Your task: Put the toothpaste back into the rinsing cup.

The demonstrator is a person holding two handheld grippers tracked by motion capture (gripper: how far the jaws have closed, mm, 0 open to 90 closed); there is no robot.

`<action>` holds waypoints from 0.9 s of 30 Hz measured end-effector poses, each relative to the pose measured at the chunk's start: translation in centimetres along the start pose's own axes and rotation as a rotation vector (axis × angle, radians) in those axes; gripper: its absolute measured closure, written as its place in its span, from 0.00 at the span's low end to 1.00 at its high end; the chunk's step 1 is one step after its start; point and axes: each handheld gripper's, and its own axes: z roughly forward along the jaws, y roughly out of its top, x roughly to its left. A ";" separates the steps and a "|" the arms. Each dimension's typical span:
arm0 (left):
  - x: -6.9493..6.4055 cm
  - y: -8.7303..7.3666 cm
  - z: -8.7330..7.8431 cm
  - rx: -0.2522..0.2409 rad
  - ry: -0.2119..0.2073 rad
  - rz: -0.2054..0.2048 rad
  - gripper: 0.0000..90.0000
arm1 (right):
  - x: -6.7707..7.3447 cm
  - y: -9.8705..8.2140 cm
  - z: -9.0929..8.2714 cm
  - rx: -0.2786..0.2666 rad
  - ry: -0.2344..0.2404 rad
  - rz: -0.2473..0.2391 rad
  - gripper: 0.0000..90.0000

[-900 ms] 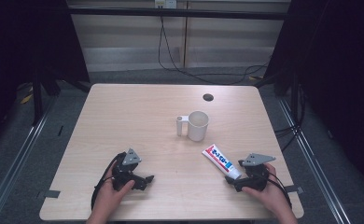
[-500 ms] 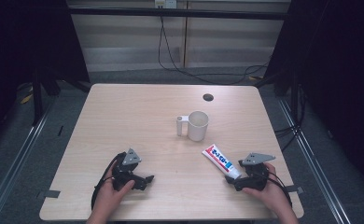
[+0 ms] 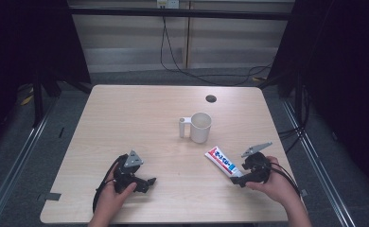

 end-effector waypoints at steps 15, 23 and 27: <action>0.0 0.0 0.0 0.000 0.000 0.000 0.03 | 1.4 5.6 1.4 0.169 -0.046 -0.056 0.28; 0.0 0.0 0.0 0.000 0.000 0.000 0.03 | 0.9 7.2 2.4 0.210 -0.053 -0.049 0.30; 0.0 0.0 0.0 0.000 0.000 0.000 0.03 | 1.1 7.8 2.8 0.228 -0.053 -0.045 0.32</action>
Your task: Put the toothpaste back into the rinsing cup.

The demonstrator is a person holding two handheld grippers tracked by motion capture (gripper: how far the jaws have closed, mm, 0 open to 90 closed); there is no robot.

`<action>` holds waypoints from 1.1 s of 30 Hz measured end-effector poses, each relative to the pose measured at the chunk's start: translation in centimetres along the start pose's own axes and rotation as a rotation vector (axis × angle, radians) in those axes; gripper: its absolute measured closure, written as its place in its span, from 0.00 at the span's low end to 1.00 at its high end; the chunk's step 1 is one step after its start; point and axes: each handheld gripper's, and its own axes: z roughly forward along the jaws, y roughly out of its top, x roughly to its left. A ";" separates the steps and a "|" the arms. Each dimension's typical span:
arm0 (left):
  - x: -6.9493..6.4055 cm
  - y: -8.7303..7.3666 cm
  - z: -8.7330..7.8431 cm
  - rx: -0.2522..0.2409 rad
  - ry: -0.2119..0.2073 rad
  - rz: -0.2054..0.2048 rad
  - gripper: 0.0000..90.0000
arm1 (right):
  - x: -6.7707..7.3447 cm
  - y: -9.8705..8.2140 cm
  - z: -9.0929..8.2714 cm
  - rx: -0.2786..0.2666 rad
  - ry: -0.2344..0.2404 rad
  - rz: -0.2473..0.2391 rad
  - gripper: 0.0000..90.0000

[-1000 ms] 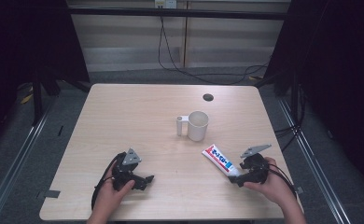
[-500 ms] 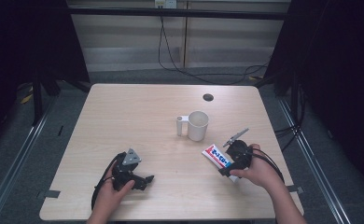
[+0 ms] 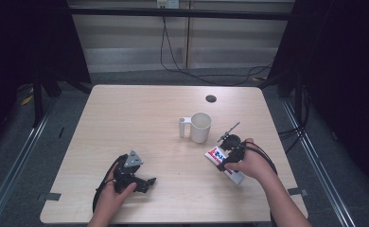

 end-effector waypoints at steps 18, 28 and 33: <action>0.0 0.0 0.0 0.000 0.000 0.000 0.03 | 0.2 2.3 1.1 0.071 -0.015 0.018 0.35; 0.0 0.0 0.0 0.000 0.000 0.000 0.03 | -0.7 2.3 2.0 0.093 -0.013 0.071 0.40; 0.0 0.0 0.0 0.000 0.000 0.000 0.03 | -0.9 2.3 2.4 0.104 -0.008 0.083 0.44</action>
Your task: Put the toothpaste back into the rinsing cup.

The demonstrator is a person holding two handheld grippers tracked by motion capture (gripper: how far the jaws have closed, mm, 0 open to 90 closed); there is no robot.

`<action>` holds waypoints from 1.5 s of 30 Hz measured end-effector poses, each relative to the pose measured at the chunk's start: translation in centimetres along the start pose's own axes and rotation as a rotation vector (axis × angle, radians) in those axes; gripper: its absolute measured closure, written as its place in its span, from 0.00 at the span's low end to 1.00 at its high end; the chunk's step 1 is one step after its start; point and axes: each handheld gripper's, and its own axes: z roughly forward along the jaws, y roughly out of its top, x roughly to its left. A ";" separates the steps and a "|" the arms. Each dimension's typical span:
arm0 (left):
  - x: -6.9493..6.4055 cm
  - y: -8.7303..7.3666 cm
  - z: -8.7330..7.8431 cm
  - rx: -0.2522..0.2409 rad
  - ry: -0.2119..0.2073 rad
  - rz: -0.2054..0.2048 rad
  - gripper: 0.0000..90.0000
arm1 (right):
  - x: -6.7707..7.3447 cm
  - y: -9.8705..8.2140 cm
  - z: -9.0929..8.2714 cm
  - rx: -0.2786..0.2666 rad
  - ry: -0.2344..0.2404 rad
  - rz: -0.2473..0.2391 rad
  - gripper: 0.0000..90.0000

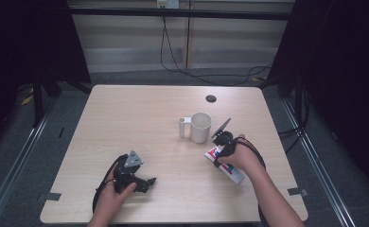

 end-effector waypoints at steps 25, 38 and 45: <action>0.0 0.0 0.0 0.000 0.000 0.000 0.03 | -0.3 -0.6 -0.8 -0.052 0.031 0.061 0.74; 0.0 0.0 0.0 0.000 0.000 0.000 0.03 | -0.6 -1.2 -3.6 -0.219 0.070 0.039 0.74; 0.0 0.0 0.0 0.000 0.000 0.000 0.03 | -1.4 -1.6 -4.6 -0.315 0.093 0.064 0.74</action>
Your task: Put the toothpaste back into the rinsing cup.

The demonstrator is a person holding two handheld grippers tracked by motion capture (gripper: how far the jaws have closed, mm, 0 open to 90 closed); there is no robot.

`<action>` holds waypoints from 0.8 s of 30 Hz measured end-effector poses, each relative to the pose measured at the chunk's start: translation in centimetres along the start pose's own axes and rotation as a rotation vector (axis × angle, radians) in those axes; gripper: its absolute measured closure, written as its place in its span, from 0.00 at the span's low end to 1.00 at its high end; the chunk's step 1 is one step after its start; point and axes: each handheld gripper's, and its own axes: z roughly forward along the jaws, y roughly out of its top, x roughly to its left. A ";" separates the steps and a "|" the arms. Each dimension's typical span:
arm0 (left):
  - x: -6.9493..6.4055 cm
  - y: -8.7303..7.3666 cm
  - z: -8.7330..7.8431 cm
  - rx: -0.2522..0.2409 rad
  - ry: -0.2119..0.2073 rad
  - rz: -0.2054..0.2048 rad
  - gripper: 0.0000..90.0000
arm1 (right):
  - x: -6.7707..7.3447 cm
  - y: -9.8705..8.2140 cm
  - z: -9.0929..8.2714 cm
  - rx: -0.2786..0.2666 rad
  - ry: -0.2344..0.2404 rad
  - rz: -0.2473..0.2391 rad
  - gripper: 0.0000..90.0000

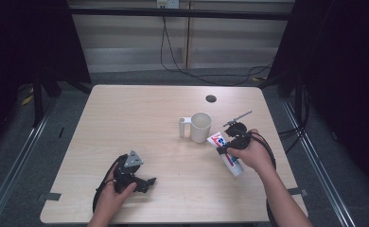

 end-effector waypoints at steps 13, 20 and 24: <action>0.0 0.0 0.0 0.000 0.000 0.000 0.03 | 0.2 0.7 -1.9 -0.118 0.004 0.004 0.74; 0.0 0.0 0.0 0.000 0.000 0.000 0.03 | 0.5 1.1 -2.8 -0.165 0.008 -0.010 0.74; 0.0 0.0 0.0 0.000 0.000 0.000 0.03 | 0.6 1.4 -3.3 -0.210 0.005 -0.016 0.74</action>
